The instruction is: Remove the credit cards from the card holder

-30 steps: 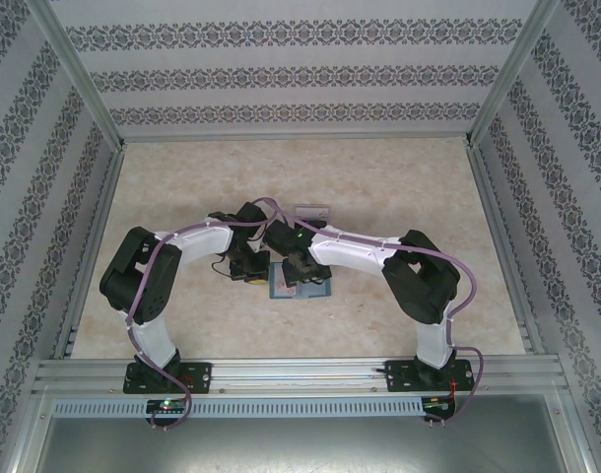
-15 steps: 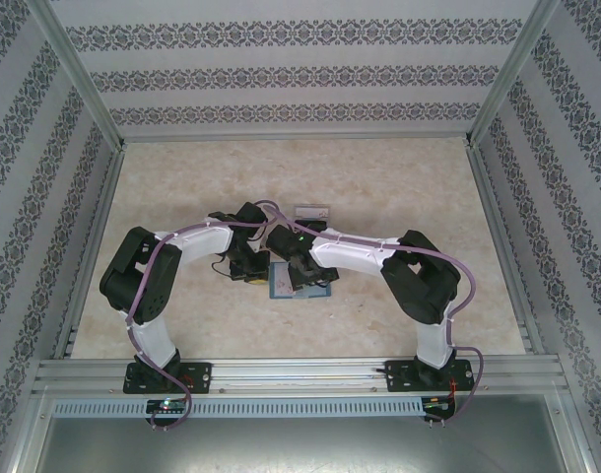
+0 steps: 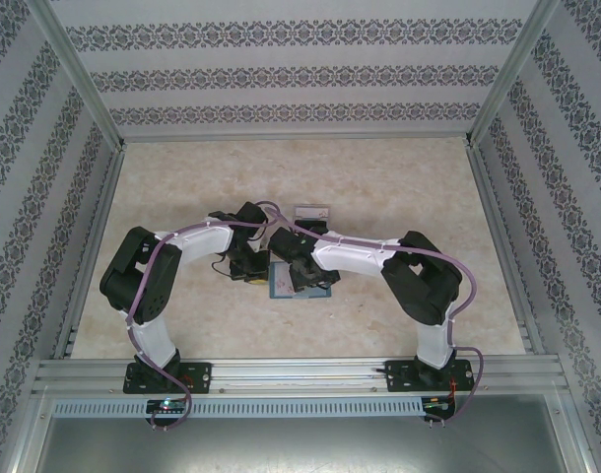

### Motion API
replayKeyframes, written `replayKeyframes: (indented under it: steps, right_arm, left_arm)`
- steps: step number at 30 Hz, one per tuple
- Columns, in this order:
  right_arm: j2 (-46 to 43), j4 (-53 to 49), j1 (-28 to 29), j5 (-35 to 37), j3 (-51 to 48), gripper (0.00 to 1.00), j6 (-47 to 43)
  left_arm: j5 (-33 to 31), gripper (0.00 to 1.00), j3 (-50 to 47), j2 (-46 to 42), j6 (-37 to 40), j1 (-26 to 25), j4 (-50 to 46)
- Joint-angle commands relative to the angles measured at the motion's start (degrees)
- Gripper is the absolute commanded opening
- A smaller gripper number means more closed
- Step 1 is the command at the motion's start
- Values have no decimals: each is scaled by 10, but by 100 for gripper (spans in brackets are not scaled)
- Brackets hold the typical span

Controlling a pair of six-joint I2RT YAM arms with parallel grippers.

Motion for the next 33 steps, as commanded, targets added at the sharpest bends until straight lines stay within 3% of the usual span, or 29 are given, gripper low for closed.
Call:
replayKeyframes:
  steps: [1,10,33]
  right_arm:
    - [4,-21,-1,3,-27,69,-21]
    - [-26,9,-3,-25,-45,69,-59]
    - [-87,24,-9,-55,-41,69,-59]
  left_arm:
    - [15,7,22,-20,-5,-8,-19]
    - [50,7,63,-17,-20,-29,-13]
    - [31,6,46,34,-20,-38,0]
